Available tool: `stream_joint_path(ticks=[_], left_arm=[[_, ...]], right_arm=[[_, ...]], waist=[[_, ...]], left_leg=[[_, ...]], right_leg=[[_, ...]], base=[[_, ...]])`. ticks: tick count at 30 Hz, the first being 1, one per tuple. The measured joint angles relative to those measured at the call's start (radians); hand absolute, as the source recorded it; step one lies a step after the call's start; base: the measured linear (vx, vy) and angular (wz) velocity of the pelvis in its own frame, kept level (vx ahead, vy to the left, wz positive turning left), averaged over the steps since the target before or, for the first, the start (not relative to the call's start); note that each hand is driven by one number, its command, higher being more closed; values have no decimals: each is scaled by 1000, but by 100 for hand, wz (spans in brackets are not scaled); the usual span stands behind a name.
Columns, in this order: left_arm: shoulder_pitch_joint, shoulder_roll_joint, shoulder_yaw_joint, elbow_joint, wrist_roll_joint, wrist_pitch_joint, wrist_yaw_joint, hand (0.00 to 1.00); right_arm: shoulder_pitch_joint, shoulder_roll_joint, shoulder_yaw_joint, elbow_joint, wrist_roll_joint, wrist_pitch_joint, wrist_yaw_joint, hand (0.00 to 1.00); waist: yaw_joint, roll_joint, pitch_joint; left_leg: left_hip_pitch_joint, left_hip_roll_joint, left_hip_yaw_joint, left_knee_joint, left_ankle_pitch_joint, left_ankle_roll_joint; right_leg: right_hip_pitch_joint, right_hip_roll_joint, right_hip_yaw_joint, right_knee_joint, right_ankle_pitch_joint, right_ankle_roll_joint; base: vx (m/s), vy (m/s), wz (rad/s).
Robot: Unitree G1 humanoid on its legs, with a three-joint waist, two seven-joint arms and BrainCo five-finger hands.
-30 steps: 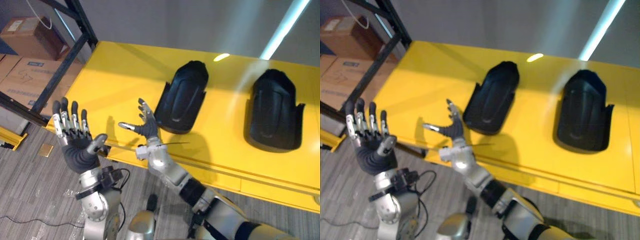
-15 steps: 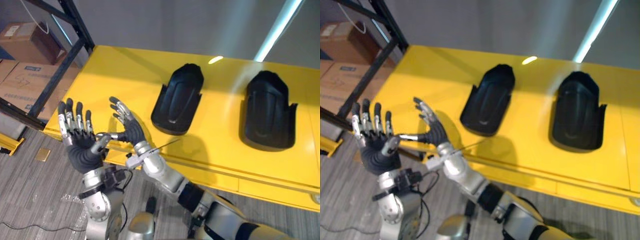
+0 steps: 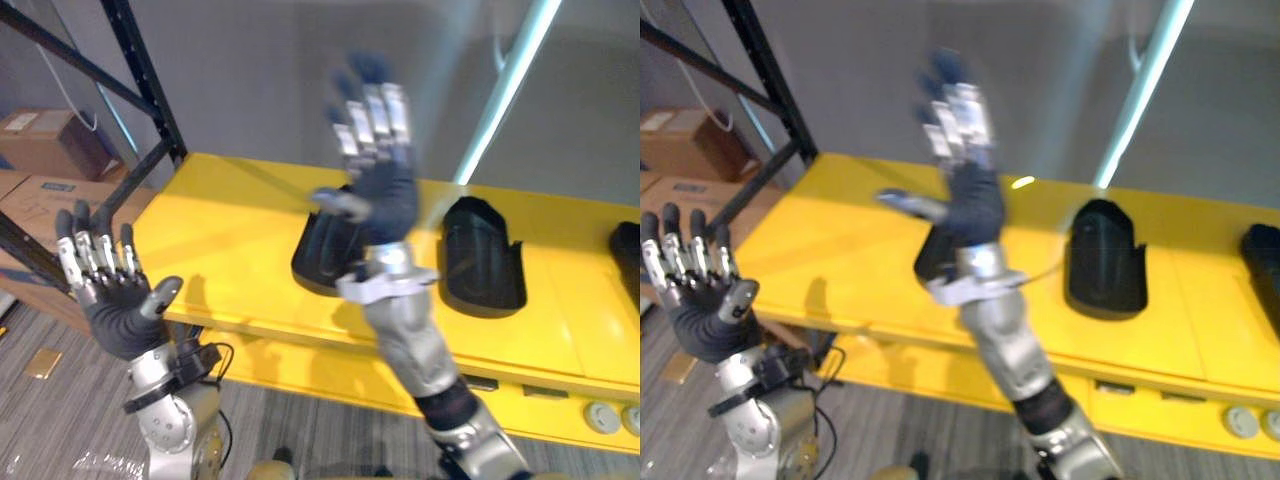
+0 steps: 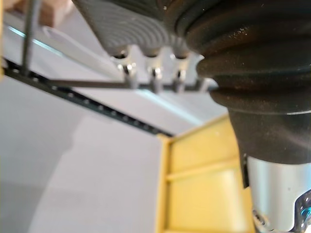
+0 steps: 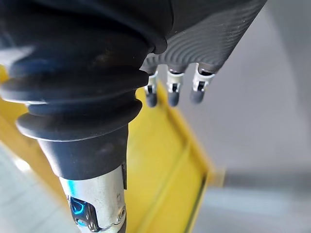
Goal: Walk over and take plastic housings, then place them on the shelf
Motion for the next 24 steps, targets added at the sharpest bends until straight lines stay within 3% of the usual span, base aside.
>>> stream_joint_path(ticks=[6, 7, 13, 17, 24], left_arm=[[84, -25, 87, 0, -2, -11, -8, 0], [119, -61, 150, -31, -33, -44, -7, 0], [121, -61, 149, -31, -33, -44, -7, 0], [136, -61, 148, -31, -34, -30, -9, 0], [149, -60, 104, -37, -43, 60, -24, 0]], right_arm=[[372, -12, -275, -41, -29, 6, 45, 0], [500, 50, -358, -41, 41, -35, 61, 0], [504, 50, -357, -41, 41, -38, 59, 0], [506, 50, -357, -42, 40, -64, 35, 0], [543, 49, -353, -79, 21, -102, -46, 0]], waist=[[-65, 24, -37], [-118, -9, -11], [-120, -8, -9], [-121, -7, 10], [-122, 13, 67]], left_leg=[[28, 9, 78, -22, -15, 2], [41, 17, 109, -23, -31, 0], [41, 17, 108, -22, -31, 0], [38, 17, 106, -18, -31, 0], [-14, 20, 104, 47, -60, 3]], right_leg=[[-14, 9, 73, -15, 8, 3], [-17, 16, 102, -14, 9, 1], [-17, 16, 102, -14, 9, 1], [-17, 17, 102, -14, 9, 1], [-54, 17, 111, 5, 8, 0]], base=[[-4, 14, -36], [1, 3, -15], [0, 0, 0], [0, 0, 0], [4, 2, -1]])
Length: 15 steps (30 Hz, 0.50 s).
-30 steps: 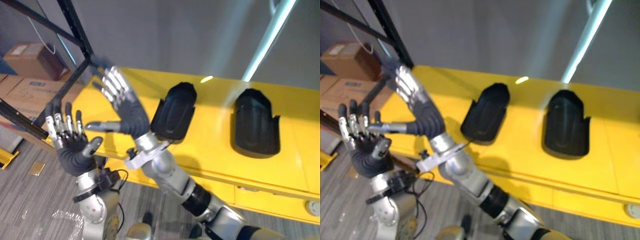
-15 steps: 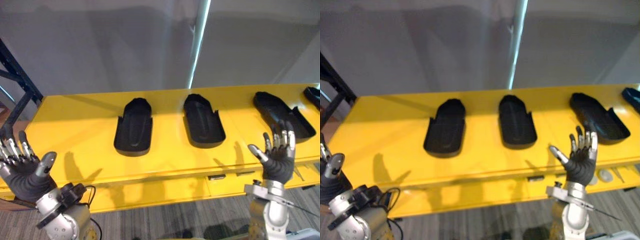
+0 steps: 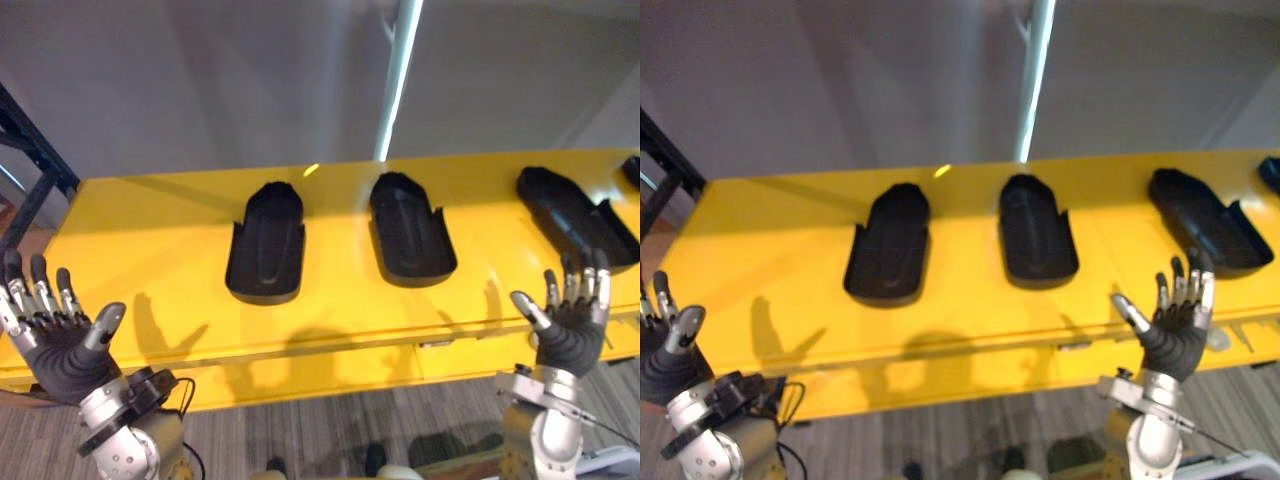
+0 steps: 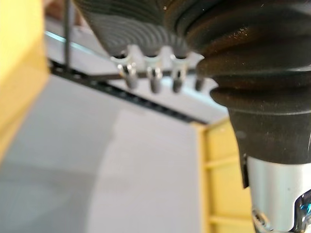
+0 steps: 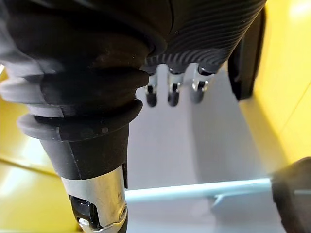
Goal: Walk over and take plastic housings, then place them on the shelf
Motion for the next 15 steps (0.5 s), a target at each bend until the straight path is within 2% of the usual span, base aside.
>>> stream_joint_path(ticks=[1, 5, 9, 12, 14, 15], left_arm=[[0, 0, -13, 0, 0, 13, -13, 0], [-4, 1, -33, -4, 0, 14, -25, 0], [-17, 3, -38, -21, 0, 12, -27, 0], [-45, 13, -57, -21, 2, 12, -23, 0], [-54, 43, -86, -21, 3, 12, -20, 0], [-58, 47, -93, -21, 3, 12, -17, 0]], right_arm=[[-1, 0, 1, 0, -1, 0, -10, 0], [-2, 0, 2, 0, -24, -1, -51, 0], [-9, -7, 10, 0, -69, 0, -111, 0], [-8, -9, 7, -1, -85, 2, -118, 0], [8, -9, 0, -2, -91, 2, -125, 0], [14, -9, -8, -3, -95, 2, -128, 0]], waist=[[-3, 0, 0], [-10, 0, 0], [-14, 1, 0], [-18, 0, 0], [-49, 1, 1], [-55, 2, 1]], left_leg=[[-1, 1, 3, 4, -5, 0], [0, 2, 16, 13, -20, 3], [7, 4, 58, 27, -40, 6], [38, 12, 118, 41, -62, 4], [66, 15, 169, 44, -79, 4], [74, 15, 183, 46, -84, 3]], right_leg=[[1, 1, 6, 0, -1, -1], [-1, 1, 21, 9, -10, 2], [-21, 8, 68, 20, -11, 3], [-33, 19, 132, 32, -11, 4], [-34, 28, 182, 34, -9, 6], [-35, 31, 196, 36, -9, 6]], base=[[32, 21, -7], [21, 22, -10], [29, 30, -32], [28, 35, -61], [19, 34, -65], [16, 50, -77]])
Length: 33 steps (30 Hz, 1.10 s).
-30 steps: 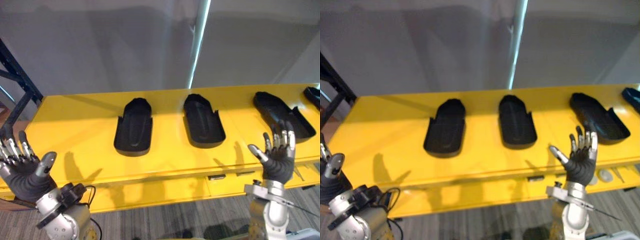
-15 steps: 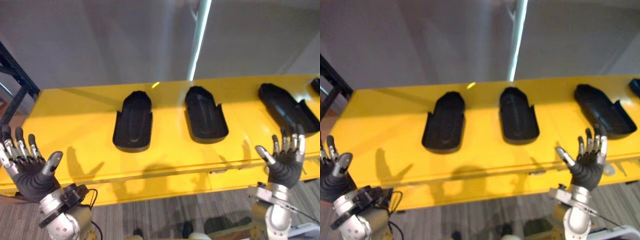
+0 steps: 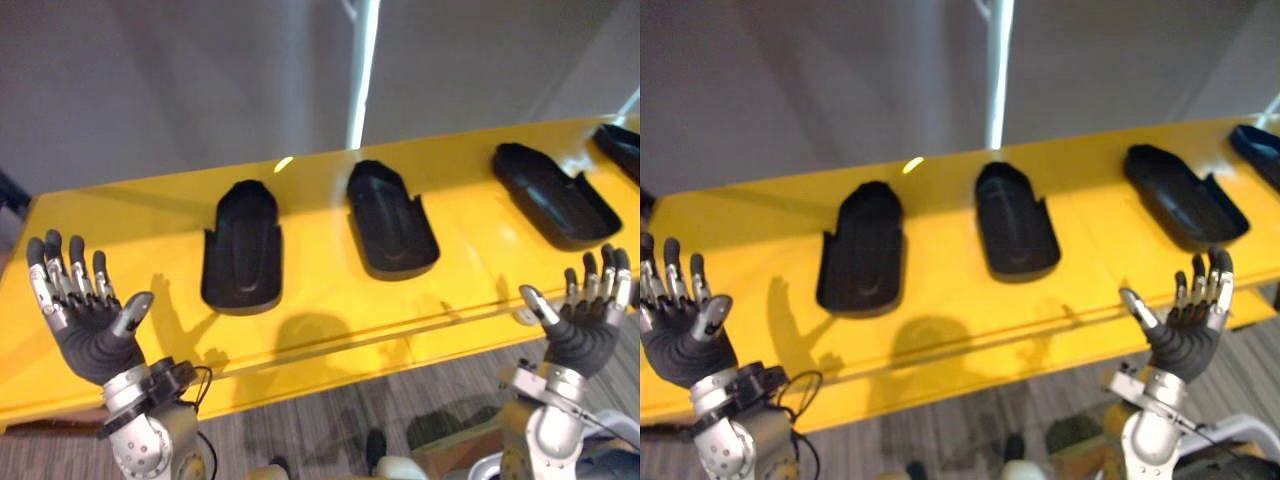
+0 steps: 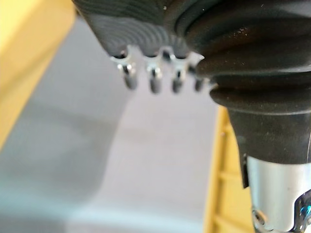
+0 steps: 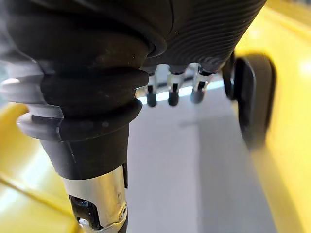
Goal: Walk over and take plastic housings, then place them on the shelf
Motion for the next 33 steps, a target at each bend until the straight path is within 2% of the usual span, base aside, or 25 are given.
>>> stream_joint_path(ticks=[3, 4, 5, 6, 7, 8, 9, 10, 11, 12, 15, 17, 19, 21, 23, 25, 26, 29, 30, 31, 32, 33], left_arm=[[-43, 2, -29, 13, 12, 0, 32, 0], [-59, 6, -28, 19, 20, -1, 57, 0], [-73, 17, -28, 20, 24, -1, 81, 0], [-80, 23, -26, 23, 41, -2, 95, 0], [-87, 30, -25, 26, 77, -2, 120, 0], [-94, 34, -25, 25, 142, 1, 159, 0], [-94, 33, -25, 24, 165, 2, 170, 0], [-94, 35, -24, 22, 194, 5, 185, 0], [-93, 34, -23, 21, 210, 10, 190, 0], [-93, 36, -20, 14, 217, 22, 190, 0], [-70, 36, 1, -15, 217, 31, 182, 0], [-29, 36, 41, -35, 217, 25, 179, 0], [-10, 36, 70, -35, 216, 8, 179, 0], [-17, 37, 83, -36, 213, -25, 177, 0], [-57, 37, 84, -36, 212, -79, 161, 0], [-92, 38, 75, -41, 203, -121, 154, 0], [-108, 39, 57, -54, 194, -137, 141, 0], [-110, 39, 5, -58, 182, -154, 115, 0], [-103, 39, -11, -56, 195, -153, 123, 0], [-102, 43, -14, -55, 228, -148, 140, 0], [-98, 51, -9, -53, 249, -145, 153, 0], [-105, 65, -7, -46, 250, -136, 155, 0]], right_arm=[[53, -1, -72, -28, -2, -7, 1, 0], [63, -2, -97, -37, 17, -28, 16, 0], [68, -3, -117, -37, 22, -40, 26, 0], [69, -4, -124, -37, 34, -45, 40, 0], [69, -9, -127, -37, 57, -51, 65, 0], [60, -26, -120, -38, 94, -75, 119, 0], [57, -35, -110, -38, 107, -82, 137, 0], [43, -50, -90, -38, 131, -94, 166, 0], [36, -53, -71, -38, 142, -97, 176, 0], [18, -53, -21, -37, 146, -100, 183, 0], [-39, -54, 95, -37, 135, -98, 193, 0], [-98, -55, 134, -35, 132, -76, 193, 0], [-145, -56, 134, -20, 132, -57, 192, 0], [-194, -57, 134, 18, 122, -38, 184, 0], [-248, -71, 131, 83, 95, -20, 136, 0], [-257, -70, 129, 98, 93, -7, 91, 0], [-237, -61, 122, 96, 90, 7, 71, 0], [-129, -19, 110, 82, 78, 13, 57, 0], [-66, 5, 110, 51, 91, 12, 71, 0], [-23, 17, 107, 20, 118, 2, 115, 0], [-9, 18, 102, 9, 139, -9, 150, 0], [-7, 18, 92, 8, 158, -26, 181, 0]], waist=[[-30, 13, 8], [-46, 20, 12], [-61, 21, 14], [-62, 20, 16], [-61, 23, 18], [-58, 39, 30], [-55, 47, 33], [-52, 73, 35], [-52, 80, 33], [-49, 75, 37], [-2, 55, 48], [30, 30, 56], [48, 26, 62], [59, 26, 70], [60, 38, 105], [62, 45, 127], [54, 45, 149], [24, 31, 168], [9, 19, 187], [3, 12, 195], [-1, 18, 199], [-5, 20, 201]], left_leg=[[23, 18, 72, 48, -45, 0], [33, 17, 93, 66, -61, 3], [32, 12, 84, 87, -69, 14], [32, 8, 67, 102, -74, 22], [32, 1, 22, 124, -84, 40], [30, -10, -76, 161, -124, 62], [28, -11, -112, 172, -145, 63], [24, -15, -170, 188, -183, 57], [17, -20, -183, 195, -197, 56], [12, -33, -167, 202, -201, 58], [11, -47, -134, 215, -203, 62], [-32, -52, -134, 249, -209, 71], [-76, -53, -155, 292, -215, 73], [-112, -51, -175, 326, -218, 70], [-146, -47, -204, 366, -229, 69], [-167, -45, -206, 393, -238, 71], [-163, -45, -203, 404, -243, 72], [-138, -44, -159, 413, -254, 79], [-105, -40, -128, 413, -260, 89], [-96, -22, -85, 409, -258, 93], [-96, 7, -42, 406, -253, 99], [-99, 18, -14, 400, -240, 104]], right_leg=[[-3, 18, 76, 12, 1, 2], [-9, 24, 103, 18, 3, 4], [-21, 29, 145, 24, 6, 9], [-27, 32, 166, 27, 9, 11], [-35, 38, 208, 34, 12, 15], [-37, 52, 269, 34, 9, 10], [-44, 61, 289, 34, 11, 12], [-60, 79, 325, 39, 17, 18], [-71, 83, 341, 42, 20, 22], [-86, 77, 361, 51, 26, 30], [-99, 64, 394, 51, 45, 50], [-125, 54, 390, 46, 55, 44], [-146, 49, 360, 50, 60, 40], [-166, 49, 326, 62, 72, 46], [-182, 51, 282, 88, 71, 45], [-203, 56, 284, 108, 74, 48], [-202, 59, 287, 116, 80, 54], [-194, 64, 295, 121, 101, 68], [-181, 71, 289, 118, 131, 64], [-177, 88, 278, 80, 219, 62], [-172, 95, 248, 38, 283, 72], [-193, 92, 163, 106, 235, 37]], base=[[-3, 36, -74], [-16, 41, -94], [-9, 28, -85], [-19, 10, -98], [-45, 18, -127], [-57, 39, -130], [-92, 94, -135], [-81, 105, -85], [-118, 145, -82], [-124, 141, -51], [-109, 86, -34], [-107, 43, 0], [-35, 2, 30], [-20, -19, 36], [-37, -44, 28], [-58, -15, -3], [-59, 0, -21], [-85, 26, -49], [-175, 45, -104], [-215, 22, -126], [-234, -3, -120], [-223, -14, -90]])
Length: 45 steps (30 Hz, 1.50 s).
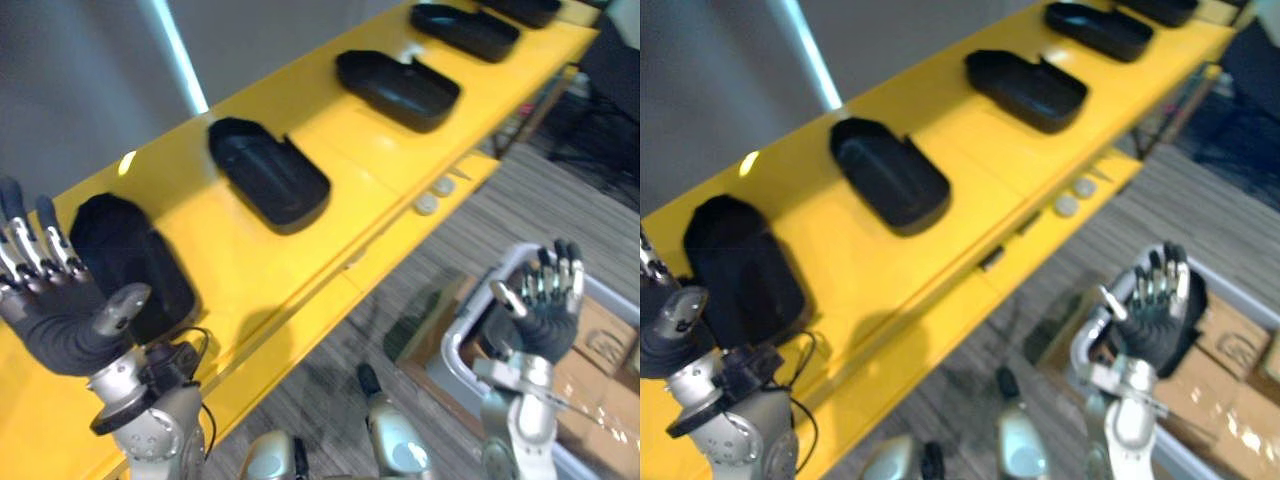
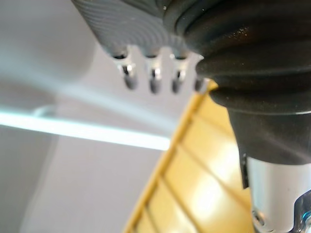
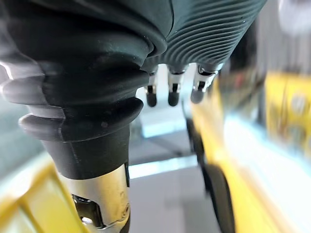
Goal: Walk over and take plastic housings, then place them on the shelf
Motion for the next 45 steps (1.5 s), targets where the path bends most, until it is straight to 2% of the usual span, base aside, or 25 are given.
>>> stream_joint_path(ticks=[1, 2, 3, 6, 8, 10, 11, 12, 13, 14, 15, 16, 17, 18, 19, 20, 22, 23, 24, 29, 33, 37, 38, 40, 45], left_arm=[[-14, 16, 3, 3, 0, 14, -1, 0], [-25, 21, 9, 3, 0, 21, -2, 0], [-31, 33, 31, 4, -6, 45, -4, 0], [-34, 47, 40, 12, -24, 69, -8, 0], [-23, 42, 49, 38, -82, 72, -21, 0], [0, 41, 66, 47, -123, 72, -26, 0], [10, 39, 72, 52, -136, 71, -23, 0], [12, 38, 73, 58, -138, 71, -20, 0], [17, 3, 66, 65, -161, 72, -14, 0], [40, -59, 64, 64, -175, 72, -14, 0], [44, -84, 65, 62, -181, 72, -14, 0], [55, -112, 60, 60, -210, 73, -22, 0], [75, -122, 47, 59, -237, 74, -37, 0], [84, -118, 37, 54, -238, 73, -41, 0], [104, -116, 24, 43, -234, 66, -56, 0], [115, -115, 25, 31, -236, 55, -78, 0], [127, -113, 26, 19, -253, 47, -107, 0], [127, -113, 26, 20, -256, 50, -118, 0], [123, -110, 27, 29, -291, 58, -145, 0], [121, -73, -27, 107, -325, 105, -278, 0], [87, -26, -76, 137, -349, 147, -320, 0], [13, -24, -113, 197, -348, 232, -318, 0], [-1, -22, -130, 218, -348, 251, -316, 0], [-17, -21, -154, 243, -334, 265, -317, 0], [-82, 22, -243, 275, -306, 257, -330, 0]], right_arm=[[-20, -5, -4, 0, 16, -18, 26, 0], [-36, -8, -2, 1, 15, -21, 33, 0], [-99, -17, 27, 8, 12, -21, 28, 0], [-175, -16, 100, 65, -21, -3, -18, 0], [-217, -8, 152, 119, -70, 49, -65, 0], [-216, 12, 170, 158, -105, 85, -85, 0], [-202, 23, 168, 177, -103, 92, -81, 0], [-191, 26, 163, 178, -102, 94, -76, 0], [-164, 18, 139, 177, -100, 96, -58, 0], [-138, -4, 112, 175, -88, 97, -34, 0], [-131, -13, 97, 175, -79, 99, -27, 0], [-110, -41, 77, 175, -82, 105, -23, 0], [-72, -63, 57, 169, -80, 113, -13, 0], [-49, -67, 43, 162, -75, 113, -8, 0], [-8, -66, 21, 154, -32, 110, 5, 0], [30, -62, 10, 154, 10, 111, 17, 0], [64, -65, 10, 154, 28, 111, 18, 0], [67, -66, 11, 155, 31, 111, 16, 0], [55, -67, 21, 162, 34, 111, 8, 0], [-18, -51, 52, 251, 22, 113, -36, 0], [-158, -76, 20, 454, 13, 123, -57, 0], [-386, -133, 20, 606, 5, 146, -101, 0], [-469, -163, 20, 653, 6, 160, -112, 0], [-615, -219, 19, 742, 16, 194, -147, 0], [-968, -362, 21, 1122, 98, 290, -187, 0]], waist=[[-1, -8, -5], [2, -10, -6], [10, -8, -8], [47, -16, -20], [79, -31, -42], [87, -52, -75], [90, -64, -84], [90, -77, -91], [81, -52, -102], [61, -5, -123], [47, 13, -122], [29, 31, -122], [26, 42, -127], [26, 47, -131], [25, 61, -138], [26, 64, -140], [26, 69, -144], [26, 73, -146], [35, 75, -148], [63, 28, -143], [73, 32, -132], [87, 37, -60], [105, 35, -35], [115, 38, -3], [186, 58, 38]], left_leg=[[-8, 11, 28, -16, 23, 4], [-9, 16, 39, -30, 38, 3], [-19, 37, 59, -62, 81, -2], [-53, 79, 92, -71, 119, -26], [-73, 109, 125, -73, 146, -60], [-112, 150, 149, -37, 161, -86], [-129, 186, 163, -5, 169, -101], [-133, 201, 164, 6, 175, -114], [-130, 241, 158, -9, 198, -151], [-130, 281, 129, -38, 219, -144], [-130, 290, 101, -40, 238, -115], [-132, 291, 21, -33, 279, -65], [-121, 253, -66, -45, 267, -102], [-110, 219, -94, -53, 259, -111], [-104, 158, -121, -72, 244, -93], [-91, 126, -127, -100, 226, -65], [-61, 102, -182, -172, 219, -55], [-57, 102, -193, -200, 212, -65], [-52, 95, -193, -237, 204, -99], [-47, 55, -171, -232, 201, -117], [-105, 41, -185, -184, 196, -134], [-193, 31, -248, -144, 201, -143], [-207, 29, -260, -141, 210, -153], [-243, 24, -291, -133, 224, -157], [-291, 6, -351, -149, 263, -163]], right_leg=[[-36, -22, -100, 165, -142, -79], [-46, -41, -139, 239, -199, -81], [-36, -109, -212, 394, -323, -98], [17, -225, -258, 485, -396, -99], [77, -322, -264, 464, -396, -100], [104, -367, -266, 386, -392, -95], [124, -372, -286, 285, -345, -58], [135, -366, -305, 247, -317, -4], [152, -325, -344, 197, -351, 87], [155, -266, -357, 141, -358, 94], [161, -243, -352, 123, -358, 89], [165, -220, -327, 111, -366, 62], [165, -212, -297, 105, -365, 42], [169, -208, -284, 99, -366, 35], [177, -200, -270, 87, -362, 26], [179, -195, -257, 84, -360, 21], [162, -181, -251, 81, -354, 21], [151, -176, -247, 80, -349, 23], [125, -176, -230, 76, -334, 30], [145, -213, -221, -8, -266, 50], [141, -227, -253, -63, -210, 49], [137, -227, -316, -120, -159, 43], [130, -225, -321, -125, -151, 42], [120, -224, -349, -128, -143, 38], [105, -230, -407, -128, -135, 37]], base=[[-203, 6, -67], [-181, -13, -64], [-126, -37, -46], [-113, -149, -50], [-114, -285, -60], [-105, -396, -69], [-132, -527, -80], [-122, -482, -87], [-92, -499, -86], [-67, -484, -86], [-22, -436, -83], [-26, -335, -84], [-15, -272, -85], [8, -180, -79], [45, -119, -59], [32, -92, -43], [-15, -63, -15], [-62, 6, -20], [-64, 75, -29], [-85, 120, -21], [-41, 76, 2], [-93, 52, 29], [-115, 27, 25], [-85, 12, 38], [-51, 3, 38]])
